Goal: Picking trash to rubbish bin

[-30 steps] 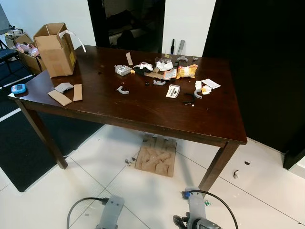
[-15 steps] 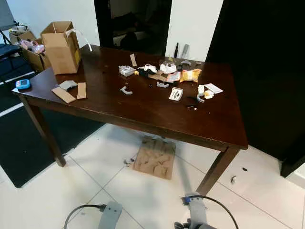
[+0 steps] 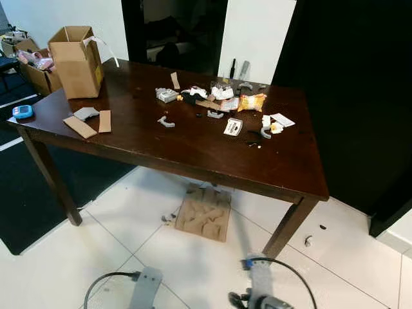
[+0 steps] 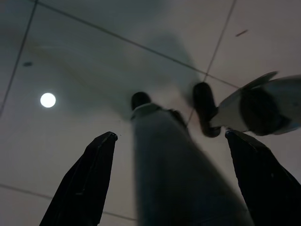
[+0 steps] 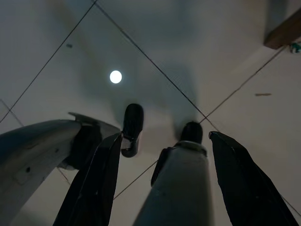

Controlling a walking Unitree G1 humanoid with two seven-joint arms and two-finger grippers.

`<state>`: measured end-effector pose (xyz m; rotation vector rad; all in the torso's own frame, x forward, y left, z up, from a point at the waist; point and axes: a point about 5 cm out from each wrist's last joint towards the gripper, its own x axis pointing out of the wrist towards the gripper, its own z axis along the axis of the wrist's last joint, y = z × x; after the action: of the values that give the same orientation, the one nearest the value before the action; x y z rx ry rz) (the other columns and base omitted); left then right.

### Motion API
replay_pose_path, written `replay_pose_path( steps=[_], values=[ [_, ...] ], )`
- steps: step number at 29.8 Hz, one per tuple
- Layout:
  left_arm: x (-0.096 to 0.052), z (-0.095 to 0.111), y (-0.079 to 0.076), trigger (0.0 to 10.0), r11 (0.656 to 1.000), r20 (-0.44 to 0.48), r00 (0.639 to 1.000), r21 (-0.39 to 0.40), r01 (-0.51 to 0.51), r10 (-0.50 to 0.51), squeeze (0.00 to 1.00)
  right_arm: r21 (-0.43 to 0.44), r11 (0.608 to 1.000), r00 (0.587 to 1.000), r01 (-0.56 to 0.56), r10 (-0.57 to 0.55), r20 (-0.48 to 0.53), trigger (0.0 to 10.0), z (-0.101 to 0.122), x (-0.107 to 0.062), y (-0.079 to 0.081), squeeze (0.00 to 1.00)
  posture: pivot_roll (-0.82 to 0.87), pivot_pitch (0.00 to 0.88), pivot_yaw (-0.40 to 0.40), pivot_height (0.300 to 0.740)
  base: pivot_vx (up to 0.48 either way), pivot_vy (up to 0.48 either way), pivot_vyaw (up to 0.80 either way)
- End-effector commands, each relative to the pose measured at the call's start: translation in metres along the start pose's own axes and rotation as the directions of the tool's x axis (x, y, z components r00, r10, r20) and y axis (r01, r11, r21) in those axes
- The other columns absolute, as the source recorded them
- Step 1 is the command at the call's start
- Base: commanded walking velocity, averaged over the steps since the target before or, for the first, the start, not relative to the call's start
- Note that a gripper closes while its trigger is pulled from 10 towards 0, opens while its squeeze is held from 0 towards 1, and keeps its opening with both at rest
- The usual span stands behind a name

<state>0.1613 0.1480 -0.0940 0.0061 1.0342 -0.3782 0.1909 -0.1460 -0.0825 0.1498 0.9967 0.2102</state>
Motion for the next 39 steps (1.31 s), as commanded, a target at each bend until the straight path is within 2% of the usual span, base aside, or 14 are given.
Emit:
replay_pose_path(
  steps=[1, 6, 10, 16, 23, 29, 39],
  values=[
    [-0.001, 0.000, 0.002, 10.0, 1.000, -0.004, 1.000, 0.004, -0.005, 0.005, 0.00, 0.008, 1.000, 1.000, 0.006, -0.006, 0.001, 10.0, -0.001, -0.001, -0.002, 0.00, 0.01, 0.000, -0.019, 0.740, 0.000, 0.000, 0.00],
    [0.001, 0.009, 0.001, 10.0, 1.000, 0.016, 1.000, 0.026, 0.005, -0.005, 0.00, 0.090, 0.996, 0.999, 0.025, -0.028, 0.025, 10.0, 0.003, -0.002, -0.007, 0.00, 0.01, 0.000, 0.003, 0.740, 0.000, 0.000, 0.00],
    [0.001, 0.013, 0.005, 10.0, 0.999, 0.026, 1.000, 0.037, -0.009, 0.008, 0.00, 0.094, 0.995, 0.999, 0.028, -0.032, 0.036, 10.0, 0.007, -0.001, -0.008, 0.00, 0.02, 0.000, 0.013, 0.740, 0.000, 0.000, 0.00],
    [0.000, 0.016, 0.009, 10.0, 0.999, 0.044, 0.998, 0.014, -0.038, 0.037, 0.00, 0.105, 0.994, 0.999, 0.033, -0.037, 0.037, 10.0, 0.007, -0.001, -0.008, 0.00, 0.03, 0.000, 0.022, 0.740, 0.000, 0.000, 0.00],
    [-0.003, 0.011, 0.015, 10.0, 0.997, 0.041, 0.996, -0.014, -0.076, 0.077, 0.00, 0.132, 0.991, 0.998, 0.034, -0.040, 0.039, 10.0, 0.004, -0.002, -0.009, 0.00, 0.03, 0.000, 0.026, 0.740, 0.000, 0.000, 0.00],
    [-0.003, 0.007, 0.015, 10.0, 0.997, 0.032, 0.997, -0.025, -0.076, 0.076, 0.00, 0.132, 0.991, 0.999, 0.035, -0.039, 0.032, 10.0, 0.002, -0.003, -0.010, 0.00, 0.05, 0.000, 0.019, 0.740, 0.000, 0.000, 0.00],
    [-0.003, 0.000, 0.011, 10.0, 0.995, 0.026, 0.997, -0.064, -0.073, 0.075, 0.00, 0.088, 0.996, 0.999, 0.030, -0.032, 0.015, 10.0, 0.000, -0.003, -0.012, 0.00, 0.06, 0.000, 0.003, 0.740, 0.000, -0.469, 0.00]
  ],
)
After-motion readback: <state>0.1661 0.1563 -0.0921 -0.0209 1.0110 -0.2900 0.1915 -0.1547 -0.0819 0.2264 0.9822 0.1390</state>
